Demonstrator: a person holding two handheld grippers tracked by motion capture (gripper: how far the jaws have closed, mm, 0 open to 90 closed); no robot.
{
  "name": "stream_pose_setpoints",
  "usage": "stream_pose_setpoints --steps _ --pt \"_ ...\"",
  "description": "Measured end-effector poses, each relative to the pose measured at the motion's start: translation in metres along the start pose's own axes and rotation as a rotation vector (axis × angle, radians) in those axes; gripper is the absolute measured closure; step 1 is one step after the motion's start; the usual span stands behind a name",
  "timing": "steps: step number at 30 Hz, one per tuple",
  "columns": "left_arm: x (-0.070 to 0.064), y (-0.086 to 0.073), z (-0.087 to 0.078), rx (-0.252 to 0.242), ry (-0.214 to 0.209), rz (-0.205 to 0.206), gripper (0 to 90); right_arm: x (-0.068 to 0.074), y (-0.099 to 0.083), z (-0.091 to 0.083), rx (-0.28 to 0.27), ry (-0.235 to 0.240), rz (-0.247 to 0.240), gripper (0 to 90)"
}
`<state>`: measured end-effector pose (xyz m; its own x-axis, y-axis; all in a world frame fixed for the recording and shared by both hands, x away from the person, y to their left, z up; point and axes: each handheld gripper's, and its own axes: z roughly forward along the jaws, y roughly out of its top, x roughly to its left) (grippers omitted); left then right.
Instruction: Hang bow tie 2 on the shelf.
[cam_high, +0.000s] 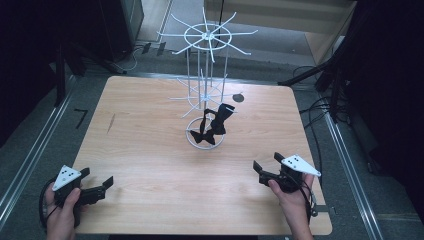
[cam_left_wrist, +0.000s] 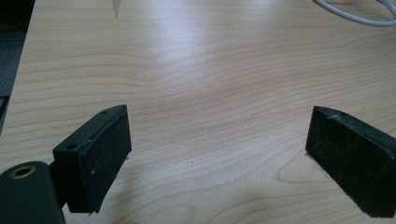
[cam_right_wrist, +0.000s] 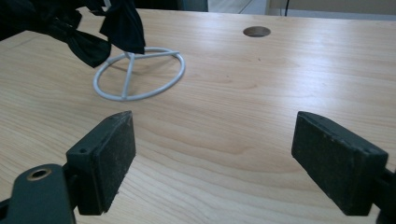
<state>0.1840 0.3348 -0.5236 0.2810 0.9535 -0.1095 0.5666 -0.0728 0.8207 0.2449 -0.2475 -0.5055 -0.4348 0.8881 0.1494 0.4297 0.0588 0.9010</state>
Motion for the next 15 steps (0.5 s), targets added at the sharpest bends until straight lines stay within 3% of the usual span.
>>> stream_pose_setpoints --steps 15 --pt "0.000 0.000 0.000 0.000 0.002 -0.001 7.4 -0.030 -0.019 -0.020 0.016 -0.059 0.025 14.3"
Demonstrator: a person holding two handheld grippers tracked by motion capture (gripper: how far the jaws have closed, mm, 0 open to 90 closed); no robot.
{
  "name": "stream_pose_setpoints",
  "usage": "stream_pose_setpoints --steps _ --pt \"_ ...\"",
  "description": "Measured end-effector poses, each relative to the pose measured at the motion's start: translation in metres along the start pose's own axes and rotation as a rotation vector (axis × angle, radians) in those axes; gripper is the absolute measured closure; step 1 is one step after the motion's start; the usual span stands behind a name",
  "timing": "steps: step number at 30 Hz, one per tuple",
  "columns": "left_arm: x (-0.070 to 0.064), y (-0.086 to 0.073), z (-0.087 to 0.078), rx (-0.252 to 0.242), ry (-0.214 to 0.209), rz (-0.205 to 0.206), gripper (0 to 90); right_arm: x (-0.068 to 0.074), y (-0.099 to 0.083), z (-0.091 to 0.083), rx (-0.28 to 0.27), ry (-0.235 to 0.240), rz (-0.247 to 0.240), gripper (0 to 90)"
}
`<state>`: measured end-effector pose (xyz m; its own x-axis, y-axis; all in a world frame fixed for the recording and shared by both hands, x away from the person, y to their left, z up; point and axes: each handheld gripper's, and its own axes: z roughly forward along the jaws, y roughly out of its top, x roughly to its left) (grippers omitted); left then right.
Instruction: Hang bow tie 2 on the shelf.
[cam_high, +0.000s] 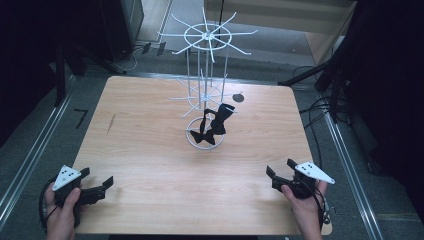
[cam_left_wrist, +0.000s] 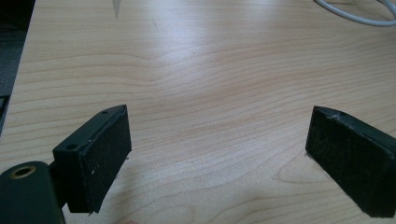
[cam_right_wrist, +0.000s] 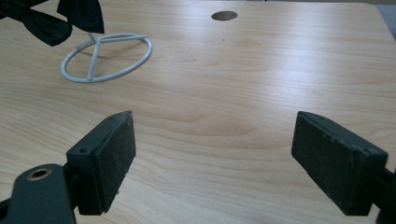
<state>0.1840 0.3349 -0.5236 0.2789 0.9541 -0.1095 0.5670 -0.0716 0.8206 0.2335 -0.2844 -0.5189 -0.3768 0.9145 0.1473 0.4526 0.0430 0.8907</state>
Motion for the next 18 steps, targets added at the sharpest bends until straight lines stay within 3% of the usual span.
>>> stream_pose_setpoints --steps 18 --pt "0.000 0.000 0.000 0.001 0.002 0.002 7.4 -0.028 -0.018 -0.022 0.009 -0.058 0.036 14.3"
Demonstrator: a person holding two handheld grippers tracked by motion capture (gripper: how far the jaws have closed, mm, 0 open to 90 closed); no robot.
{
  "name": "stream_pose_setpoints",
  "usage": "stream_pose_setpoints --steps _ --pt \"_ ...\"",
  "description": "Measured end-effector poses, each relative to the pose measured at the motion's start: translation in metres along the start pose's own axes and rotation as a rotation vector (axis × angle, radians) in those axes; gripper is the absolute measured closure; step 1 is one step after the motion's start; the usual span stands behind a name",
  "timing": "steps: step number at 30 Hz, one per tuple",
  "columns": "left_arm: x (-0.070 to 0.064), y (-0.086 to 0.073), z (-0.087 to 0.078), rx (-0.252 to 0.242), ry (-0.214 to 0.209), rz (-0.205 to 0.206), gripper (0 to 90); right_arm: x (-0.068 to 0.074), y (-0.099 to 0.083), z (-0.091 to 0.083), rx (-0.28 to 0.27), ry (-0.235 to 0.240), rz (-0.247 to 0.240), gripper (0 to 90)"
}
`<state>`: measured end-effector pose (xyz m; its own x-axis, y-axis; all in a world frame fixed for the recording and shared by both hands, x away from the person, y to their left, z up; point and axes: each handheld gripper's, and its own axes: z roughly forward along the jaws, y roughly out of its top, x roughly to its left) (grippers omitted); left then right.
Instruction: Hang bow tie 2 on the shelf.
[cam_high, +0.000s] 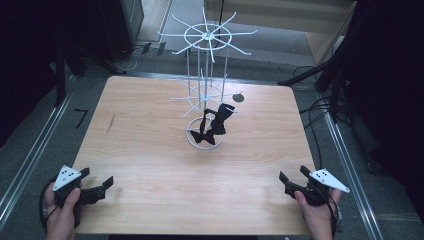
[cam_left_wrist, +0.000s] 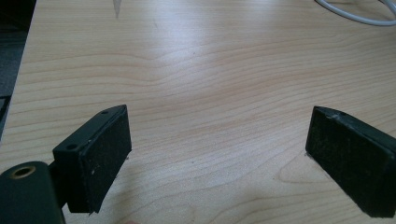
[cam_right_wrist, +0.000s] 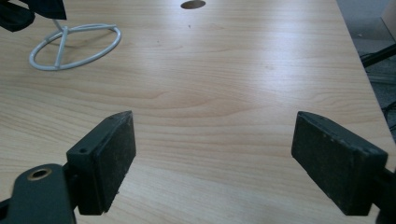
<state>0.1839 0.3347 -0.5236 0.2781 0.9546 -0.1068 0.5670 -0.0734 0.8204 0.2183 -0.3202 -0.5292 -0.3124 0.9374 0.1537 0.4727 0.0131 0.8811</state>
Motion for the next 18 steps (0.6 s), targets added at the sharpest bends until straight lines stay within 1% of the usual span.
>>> stream_pose_setpoints --steps 1,14,18 --pt "0.000 0.000 0.000 0.000 0.000 0.000 7.4 -0.002 -0.001 -0.001 -0.002 -0.004 -0.004 14.3" --pt "0.000 0.000 0.000 0.000 0.004 0.002 7.4 -0.020 -0.012 -0.017 0.002 -0.043 0.024 14.5" --pt "0.000 0.000 0.000 0.000 0.007 0.001 7.4 -0.025 -0.016 -0.022 0.001 -0.047 0.028 14.5"
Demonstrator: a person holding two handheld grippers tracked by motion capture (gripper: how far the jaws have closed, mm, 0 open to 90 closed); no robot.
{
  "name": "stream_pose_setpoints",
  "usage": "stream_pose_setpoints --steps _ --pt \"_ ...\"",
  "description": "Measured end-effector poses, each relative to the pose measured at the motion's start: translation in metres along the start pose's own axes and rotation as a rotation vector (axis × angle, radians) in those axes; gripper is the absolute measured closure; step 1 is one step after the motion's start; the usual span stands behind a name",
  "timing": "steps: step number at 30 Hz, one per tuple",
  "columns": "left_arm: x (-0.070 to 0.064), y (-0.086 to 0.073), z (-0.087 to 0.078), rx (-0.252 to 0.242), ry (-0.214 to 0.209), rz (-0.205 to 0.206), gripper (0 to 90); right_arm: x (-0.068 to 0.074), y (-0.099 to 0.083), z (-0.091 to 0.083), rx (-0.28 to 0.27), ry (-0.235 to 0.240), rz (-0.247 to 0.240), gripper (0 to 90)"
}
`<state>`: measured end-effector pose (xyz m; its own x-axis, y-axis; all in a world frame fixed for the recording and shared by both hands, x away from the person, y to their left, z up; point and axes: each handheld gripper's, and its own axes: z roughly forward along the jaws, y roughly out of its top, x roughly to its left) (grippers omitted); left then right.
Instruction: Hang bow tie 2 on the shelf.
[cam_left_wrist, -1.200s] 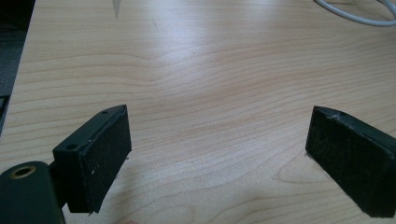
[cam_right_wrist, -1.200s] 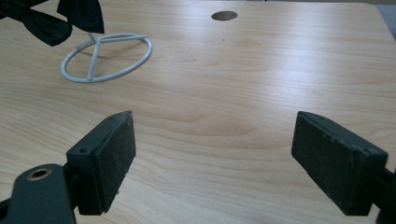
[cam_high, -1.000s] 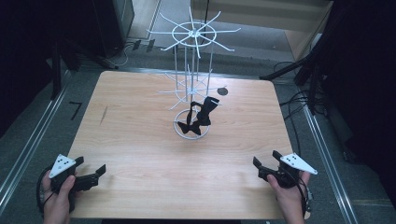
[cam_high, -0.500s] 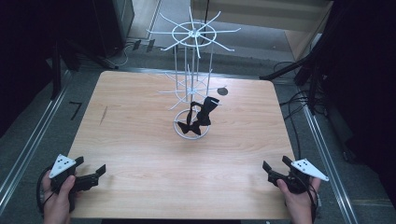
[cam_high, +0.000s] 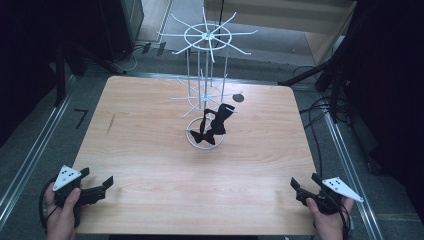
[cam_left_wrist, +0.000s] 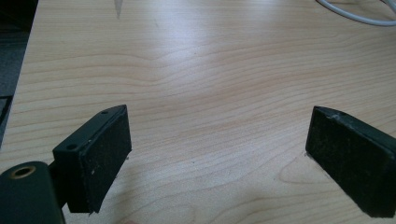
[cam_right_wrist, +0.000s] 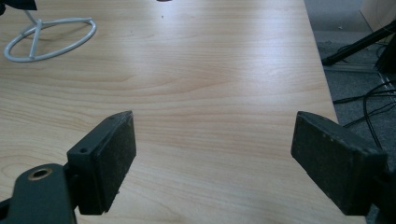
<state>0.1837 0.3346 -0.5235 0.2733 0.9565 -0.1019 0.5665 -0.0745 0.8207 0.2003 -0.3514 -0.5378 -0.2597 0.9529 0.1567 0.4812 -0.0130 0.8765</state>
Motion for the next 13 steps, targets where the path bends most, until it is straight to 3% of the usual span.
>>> stream_pose_setpoints --steps 13 --pt "0.000 0.000 0.000 -0.002 0.002 -0.005 7.4 -0.013 -0.014 -0.012 -0.009 -0.031 0.051 16.1"
